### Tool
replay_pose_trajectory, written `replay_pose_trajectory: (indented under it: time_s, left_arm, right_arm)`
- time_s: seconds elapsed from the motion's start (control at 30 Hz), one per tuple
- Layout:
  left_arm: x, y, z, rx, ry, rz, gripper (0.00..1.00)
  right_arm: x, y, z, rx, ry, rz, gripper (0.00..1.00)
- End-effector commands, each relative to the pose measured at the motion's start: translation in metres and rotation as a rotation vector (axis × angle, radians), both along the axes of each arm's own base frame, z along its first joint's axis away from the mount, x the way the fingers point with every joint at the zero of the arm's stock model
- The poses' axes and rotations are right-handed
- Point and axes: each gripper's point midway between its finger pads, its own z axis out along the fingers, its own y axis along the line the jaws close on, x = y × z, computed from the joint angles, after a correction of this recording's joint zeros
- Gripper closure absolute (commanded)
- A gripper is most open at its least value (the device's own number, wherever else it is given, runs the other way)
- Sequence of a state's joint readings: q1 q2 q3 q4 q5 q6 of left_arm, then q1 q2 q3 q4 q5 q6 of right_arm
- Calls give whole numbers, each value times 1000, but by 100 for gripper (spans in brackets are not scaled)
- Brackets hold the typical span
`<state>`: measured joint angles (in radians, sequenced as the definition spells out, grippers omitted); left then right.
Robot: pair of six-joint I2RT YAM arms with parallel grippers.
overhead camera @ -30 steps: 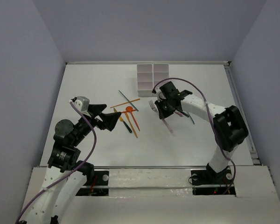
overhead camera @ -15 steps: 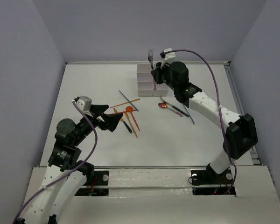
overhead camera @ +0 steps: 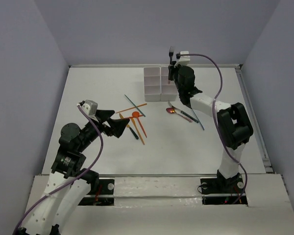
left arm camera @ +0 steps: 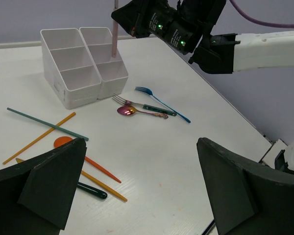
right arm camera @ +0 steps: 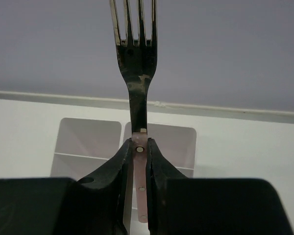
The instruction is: Sort the eating utensils into containers
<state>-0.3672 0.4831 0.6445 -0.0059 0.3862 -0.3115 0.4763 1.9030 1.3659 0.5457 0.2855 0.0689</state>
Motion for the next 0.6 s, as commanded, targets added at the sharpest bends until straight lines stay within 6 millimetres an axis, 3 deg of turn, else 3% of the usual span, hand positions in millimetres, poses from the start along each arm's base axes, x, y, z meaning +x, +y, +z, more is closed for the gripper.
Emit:
replay_pose_trajectory:
  time_s: [0.0,0.2,0.57]
  left_arm:
    - [-1,-2,27,-12,-67,-10,1]
    - [0,-2,26,-11,-65,-11,1]
    - [0,-1,26,-10,-66,-11,1]
  right_arm:
    - [6,-9,31,80,-150,-34,100]
    - [4,-12,-1,82,-123,-45,100]
    - [0,-15,-39,76,-70,-54,100]
